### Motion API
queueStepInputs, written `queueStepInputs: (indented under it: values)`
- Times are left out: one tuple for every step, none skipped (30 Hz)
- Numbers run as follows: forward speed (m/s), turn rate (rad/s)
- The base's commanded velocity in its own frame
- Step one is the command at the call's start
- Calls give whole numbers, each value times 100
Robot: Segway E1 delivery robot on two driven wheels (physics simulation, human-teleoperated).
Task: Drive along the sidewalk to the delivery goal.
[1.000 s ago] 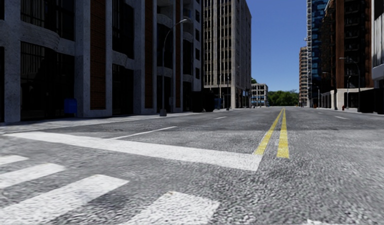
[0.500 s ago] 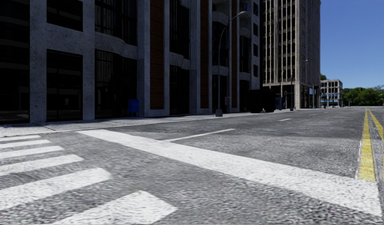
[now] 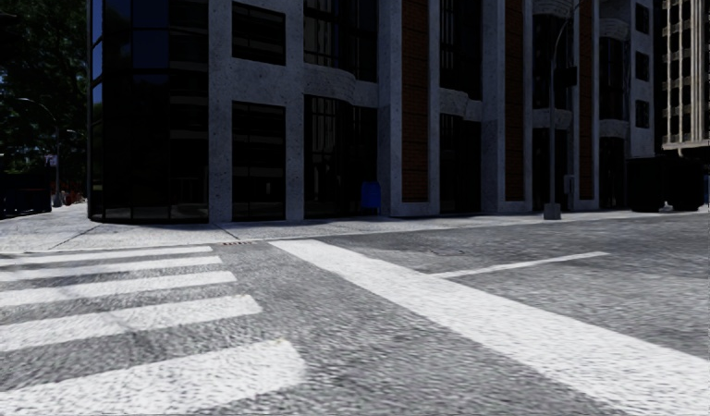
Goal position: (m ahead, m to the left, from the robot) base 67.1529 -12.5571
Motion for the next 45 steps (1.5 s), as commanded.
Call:
queueStepInputs:
  values:
    - [154, 91]
    - [154, 91]
    - [153, 94]
    - [152, 95]
    - [152, 96]
    - [152, 96]
    - [152, 96]
    - [152, 96]
    - [152, 96]
    - [152, 96]
    - [152, 96]
    - [152, 96]
    - [152, 96]
    - [152, 96]
    - [152, 96]
    - [151, 96]
    - [151, 96]
    - [151, 96]
    - [151, 96]
    - [151, 91]
    - [151, 43]
    - [151, 43]
    - [151, 0]
    - [151, 0]
    - [151, 0]
    - [151, 0]
    - [151, 0]
    - [151, 0]
    - [151, 0]
    - [151, 0]
    - [152, 0]
    - [152, 0]
    - [152, 0]
    - [152, 0]
    - [153, 0]
    - [161, -10]
    - [161, -10]
    - [177, -28]
    - [190, -35]
    - [190, -35]
    - [200, -37]
    - [200, -37]
    - [200, -37]
    - [200, -37]
    - [200, -37]
